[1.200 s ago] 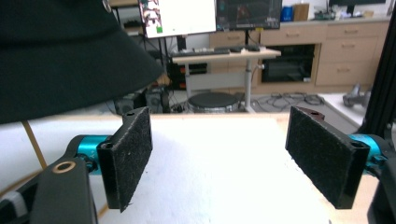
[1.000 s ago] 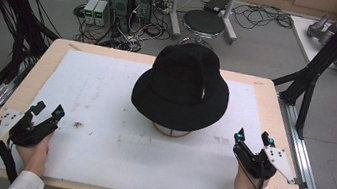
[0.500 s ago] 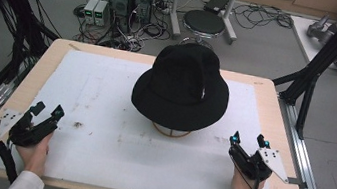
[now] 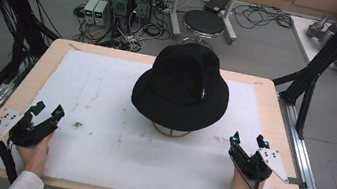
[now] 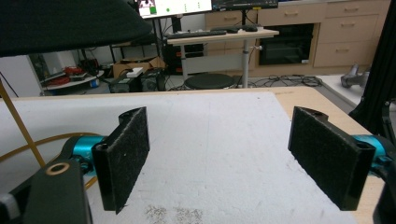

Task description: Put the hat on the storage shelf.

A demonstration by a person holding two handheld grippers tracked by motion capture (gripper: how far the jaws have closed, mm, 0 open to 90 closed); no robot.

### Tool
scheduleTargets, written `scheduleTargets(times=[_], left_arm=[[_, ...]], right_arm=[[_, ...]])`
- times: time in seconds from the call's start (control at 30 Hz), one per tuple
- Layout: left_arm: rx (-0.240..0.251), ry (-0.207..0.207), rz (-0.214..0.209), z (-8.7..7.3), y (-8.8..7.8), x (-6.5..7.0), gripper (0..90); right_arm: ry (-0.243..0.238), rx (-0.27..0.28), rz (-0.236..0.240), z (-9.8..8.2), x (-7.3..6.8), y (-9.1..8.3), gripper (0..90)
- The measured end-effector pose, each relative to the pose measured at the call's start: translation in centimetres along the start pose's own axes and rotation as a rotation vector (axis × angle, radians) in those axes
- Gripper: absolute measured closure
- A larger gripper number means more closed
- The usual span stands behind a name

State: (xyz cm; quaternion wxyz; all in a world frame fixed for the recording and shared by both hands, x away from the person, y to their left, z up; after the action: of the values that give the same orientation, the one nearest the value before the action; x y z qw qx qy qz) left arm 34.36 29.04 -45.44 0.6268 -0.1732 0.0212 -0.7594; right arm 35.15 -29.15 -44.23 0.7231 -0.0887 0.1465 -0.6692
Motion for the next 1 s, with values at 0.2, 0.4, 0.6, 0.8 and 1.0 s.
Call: scheduleTargets(times=[0.2,0.4,0.6,0.8,1.0], left_arm=[[-0.002,0.000,-0.002,-0.02,0.03,-0.03,27.8],[-0.002,-0.004,-0.002,-0.02,0.03,-0.05,27.8],[-0.006,-0.007,-0.006,-0.06,0.07,-0.05,27.8],[-0.005,-0.005,-0.006,-0.05,0.09,-0.06,27.8],[-0.005,-0.004,-0.004,-0.06,0.12,-0.08,27.8]], right_arm=[[0.011,-0.011,0.007,-0.23,0.03,0.00,19.9],[0.013,-0.013,0.007,-0.31,0.04,-0.02,19.9],[0.013,-0.017,0.009,-0.39,0.06,0.00,19.9],[0.012,-0.021,0.009,-0.46,0.10,0.01,19.9],[0.013,-0.025,0.011,-0.52,0.04,0.05,19.9]])
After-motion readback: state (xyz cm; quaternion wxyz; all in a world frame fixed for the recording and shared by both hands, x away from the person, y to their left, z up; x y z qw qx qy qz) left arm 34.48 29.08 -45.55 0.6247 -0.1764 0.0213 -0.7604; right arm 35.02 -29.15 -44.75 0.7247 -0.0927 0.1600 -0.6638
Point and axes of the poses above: each handheld gripper's, and its own axes: y roughly forward along the jaws, z roughly out of its top, x roughly to its right, the point moved 9 cm from there along y, roughly forward along the jaws, and after that the axes turned 12 degrees about -x, right-handed, at the moved point
